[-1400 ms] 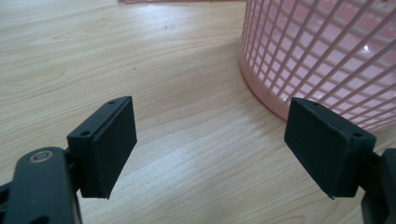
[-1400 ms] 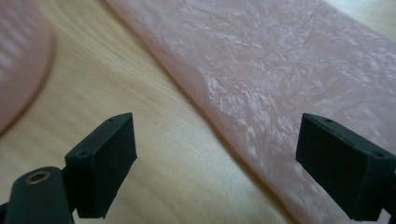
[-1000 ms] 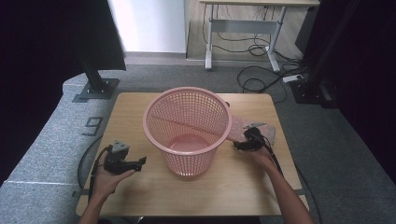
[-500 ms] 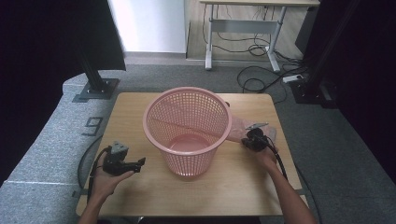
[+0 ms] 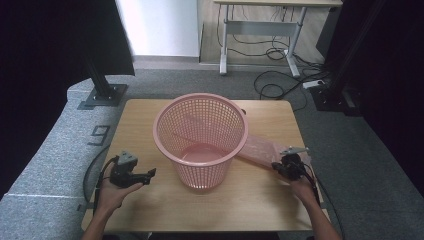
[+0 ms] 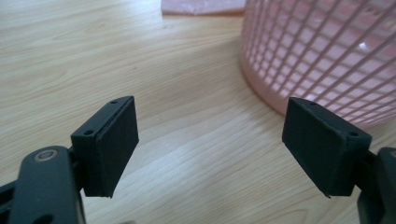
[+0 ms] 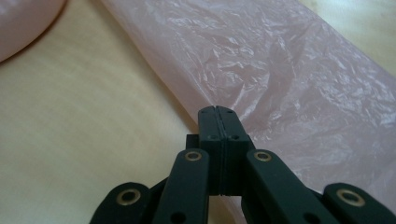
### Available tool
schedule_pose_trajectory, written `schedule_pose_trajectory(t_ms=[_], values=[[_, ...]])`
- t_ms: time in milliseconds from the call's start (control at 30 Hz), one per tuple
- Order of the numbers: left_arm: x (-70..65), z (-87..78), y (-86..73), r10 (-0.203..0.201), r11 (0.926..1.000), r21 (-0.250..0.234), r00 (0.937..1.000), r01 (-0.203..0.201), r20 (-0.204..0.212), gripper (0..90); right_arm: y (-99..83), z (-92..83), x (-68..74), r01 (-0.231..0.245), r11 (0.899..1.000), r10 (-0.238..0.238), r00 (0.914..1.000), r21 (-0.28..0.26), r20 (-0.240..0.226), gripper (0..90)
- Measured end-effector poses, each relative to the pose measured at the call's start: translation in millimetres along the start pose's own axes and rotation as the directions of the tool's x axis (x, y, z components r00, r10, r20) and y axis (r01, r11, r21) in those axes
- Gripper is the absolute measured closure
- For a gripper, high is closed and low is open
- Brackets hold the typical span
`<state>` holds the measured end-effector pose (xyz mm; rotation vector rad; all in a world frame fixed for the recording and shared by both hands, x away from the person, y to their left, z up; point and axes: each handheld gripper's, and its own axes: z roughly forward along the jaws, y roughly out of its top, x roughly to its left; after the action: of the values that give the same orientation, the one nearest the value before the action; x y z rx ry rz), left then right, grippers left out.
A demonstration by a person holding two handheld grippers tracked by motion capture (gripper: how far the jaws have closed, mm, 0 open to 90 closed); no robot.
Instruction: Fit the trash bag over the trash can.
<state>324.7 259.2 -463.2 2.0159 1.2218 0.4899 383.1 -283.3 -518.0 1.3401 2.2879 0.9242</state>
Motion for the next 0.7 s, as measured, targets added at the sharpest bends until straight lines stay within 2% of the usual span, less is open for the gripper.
schedule_pose_trajectory(t_ms=[33,67,133,300,333,367,400,433,467,500,533,567,600,633,700], values=[[-1.0,0.6,0.7,0.007,1.0000,-0.003,1.0000,-0.007,0.002,18.2,-10.1,-11.3,0.5,-0.007,1.000,0.007,0.9999,0.000,-0.010,89.2],[-1.7,1.2,1.3,0.011,0.9999,-0.003,0.9999,-0.011,0.006,18.2,-10.1,-11.3,0.5,-0.007,1.000,0.007,0.9999,0.000,-0.010,89.2],[-2.8,2.3,2.0,0.020,0.9998,0.000,0.9998,-0.020,0.009,18.1,-23.0,-27.2,1.6,-0.015,1.000,0.015,0.9999,-0.001,-0.009,89.2],[-4.1,1.4,1.4,0.017,0.9998,-0.003,0.9998,-0.017,0.000,18.2,-34.8,-38.2,-0.2,-0.035,0.999,0.035,0.9994,0.014,-0.004,89.1],[-3.8,-0.5,0.3,0.011,0.9999,-0.005,0.9999,-0.012,-0.005,18.2,-35.9,-37.7,-1.6,-0.056,0.998,0.055,0.9984,0.024,0.007,81.3],[-4.0,-1.4,-0.5,0.009,0.9999,-0.007,0.9999,-0.009,-0.008,18.2,-33.7,-36.9,-0.7,-0.048,0.999,0.048,0.9986,0.013,0.022,68.5],[-4.0,-1.4,-0.5,0.009,0.9999,-0.007,0.9999,-0.009,-0.008,18.2,-33.7,-36.9,-0.7,-0.048,0.999,0.048,0.9986,0.013,0.022,68.5],[-4.5,-2.2,-1.3,0.005,1.0000,-0.008,0.9999,-0.005,-0.010,18.2,-25.3,-33.2,5.3,-0.049,0.998,0.051,0.9975,-0.032,0.049,45.0],[-4.9,-2.6,-1.9,0.005,1.0000,-0.007,0.9999,-0.006,-0.011,18.2,-25.3,-33.2,5.3,-0.049,0.998,0.051,0.9975,-0.032,0.049,45.0],[-5.2,-2.8,-2.5,0.008,1.0000,-0.005,0.9999,-0.008,-0.015,18.2,-19.7,-29.7,10.3,-0.045,0.997,0.048,0.9971,-0.057,0.060,36.0],[-5.2,-2.8,-3.2,0.008,1.0000,-0.003,0.9998,-0.008,-0.018,18.2,-4.7,-18.3,22.0,-0.013,0.997,0.018,0.9974,-0.075,0.070,25.4],[-5.3,-2.9,-3.9,0.007,1.0000,0.000,0.9998,-0.007,-0.020,18.2,3.1,-10.4,28.4,0.002,0.997,0.003,0.9977,-0.072,0.068,21.6],[-5.1,-3.2,-4.4,0.007,1.0000,0.002,0.9997,-0.007,-0.024,18.2,3.1,-10.4,28.4,0.002,0.997,0.003,0.9977,-0.072,0.068,21.6],[-4.8,-3.5,-4.9,0.005,1.0000,0.003,0.9996,-0.005,-0.026,18.2,10.7,-2.0,34.6,0.021,0.997,-0.017,0.9980,-0.069,0.061,19.6],[-4.2,-3.8,-5.8,0.006,1.0000,0.005,0.9996,-0.006,-0.028,18.2,23.0,14.6,45.6,0.056,0.997,-0.054,0.9980,-0.060,0.032,15.9]])
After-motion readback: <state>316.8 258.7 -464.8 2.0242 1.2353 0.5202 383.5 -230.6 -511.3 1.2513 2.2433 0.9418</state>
